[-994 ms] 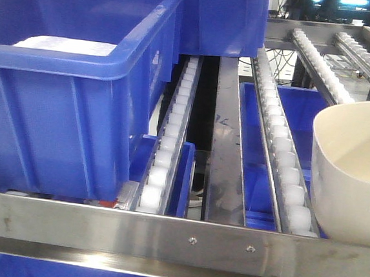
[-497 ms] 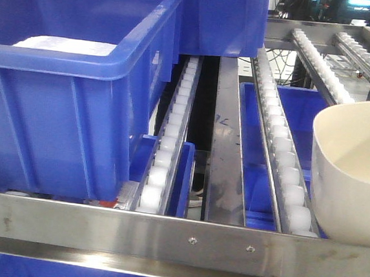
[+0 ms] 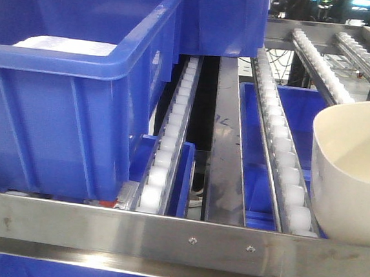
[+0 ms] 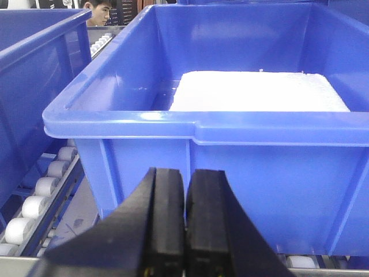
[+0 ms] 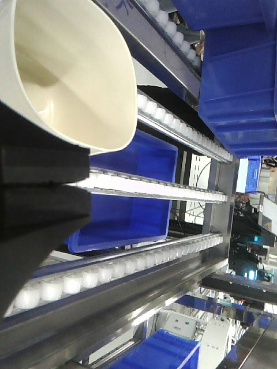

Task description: Move white bin to right shelf second layer

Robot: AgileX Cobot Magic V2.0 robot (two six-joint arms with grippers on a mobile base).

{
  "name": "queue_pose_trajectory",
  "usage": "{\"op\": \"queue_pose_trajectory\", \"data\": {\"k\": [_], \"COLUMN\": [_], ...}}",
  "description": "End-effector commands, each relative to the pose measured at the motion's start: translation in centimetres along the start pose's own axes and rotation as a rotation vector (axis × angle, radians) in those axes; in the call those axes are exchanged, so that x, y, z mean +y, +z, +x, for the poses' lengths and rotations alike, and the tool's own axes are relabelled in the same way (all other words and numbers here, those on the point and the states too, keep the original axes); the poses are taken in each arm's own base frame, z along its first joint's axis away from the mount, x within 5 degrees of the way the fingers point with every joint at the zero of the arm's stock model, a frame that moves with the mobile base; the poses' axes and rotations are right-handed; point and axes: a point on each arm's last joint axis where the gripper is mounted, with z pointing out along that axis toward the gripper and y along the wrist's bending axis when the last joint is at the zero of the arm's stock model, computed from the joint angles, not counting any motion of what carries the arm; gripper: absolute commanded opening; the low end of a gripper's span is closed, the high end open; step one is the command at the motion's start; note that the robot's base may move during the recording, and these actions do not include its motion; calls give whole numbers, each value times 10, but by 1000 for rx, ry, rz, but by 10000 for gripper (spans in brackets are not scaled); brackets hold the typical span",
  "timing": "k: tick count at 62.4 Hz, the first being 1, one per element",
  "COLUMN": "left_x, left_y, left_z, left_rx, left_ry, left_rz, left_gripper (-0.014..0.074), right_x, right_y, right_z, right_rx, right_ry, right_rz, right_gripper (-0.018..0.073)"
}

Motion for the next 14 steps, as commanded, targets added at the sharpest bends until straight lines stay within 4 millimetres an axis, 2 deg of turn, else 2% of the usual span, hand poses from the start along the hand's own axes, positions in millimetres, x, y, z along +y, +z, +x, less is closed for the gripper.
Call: {"op": "queue_pose_trajectory", "data": {"k": [1, 14], "left_x": [0, 0], "left_y": [0, 0], "left_z": [1, 1], "left_rx": [-70, -70], "left_ry": [-13, -13], "left_rz": [-3, -3], "left_gripper": [85, 85], "right_x": [0, 0], "right_y": [-2, -2], "right_z": [-9, -9], "right_rx": [-104, -104], "right_ry": [-16, -16], "right_rz": [4, 4], "right_gripper": [52, 52]}}
